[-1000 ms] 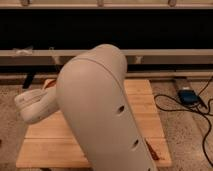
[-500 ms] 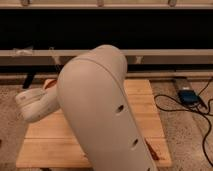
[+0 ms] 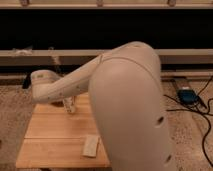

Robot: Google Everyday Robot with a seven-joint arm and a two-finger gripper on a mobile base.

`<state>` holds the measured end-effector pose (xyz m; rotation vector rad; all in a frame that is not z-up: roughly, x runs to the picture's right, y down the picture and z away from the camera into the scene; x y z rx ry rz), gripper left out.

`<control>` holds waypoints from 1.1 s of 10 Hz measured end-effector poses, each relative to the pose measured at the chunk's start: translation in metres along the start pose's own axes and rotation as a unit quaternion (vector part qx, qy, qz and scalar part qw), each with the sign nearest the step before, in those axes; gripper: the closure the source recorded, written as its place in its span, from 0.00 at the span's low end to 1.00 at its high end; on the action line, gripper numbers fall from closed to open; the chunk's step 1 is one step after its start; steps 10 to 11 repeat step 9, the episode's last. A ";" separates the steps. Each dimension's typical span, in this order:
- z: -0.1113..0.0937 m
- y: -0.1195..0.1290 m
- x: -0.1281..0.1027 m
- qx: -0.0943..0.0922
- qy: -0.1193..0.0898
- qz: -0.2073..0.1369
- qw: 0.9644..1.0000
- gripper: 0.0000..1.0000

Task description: Stand the bottle upright

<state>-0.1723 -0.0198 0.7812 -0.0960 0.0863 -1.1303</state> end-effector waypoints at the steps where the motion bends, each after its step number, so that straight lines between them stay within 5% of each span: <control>1: 0.001 0.000 0.006 0.007 -0.027 0.008 1.000 0.20; 3: 0.017 0.009 0.025 0.010 -0.102 0.030 0.994 0.20; 4: 0.027 0.015 0.030 0.009 -0.149 0.039 0.988 0.20; 6: 0.034 0.015 0.033 0.024 -0.206 0.046 0.977 0.20; 8: 0.041 0.019 0.040 0.035 -0.235 0.054 0.970 0.20; 11: 0.041 0.019 0.040 0.037 -0.238 0.054 0.969 0.20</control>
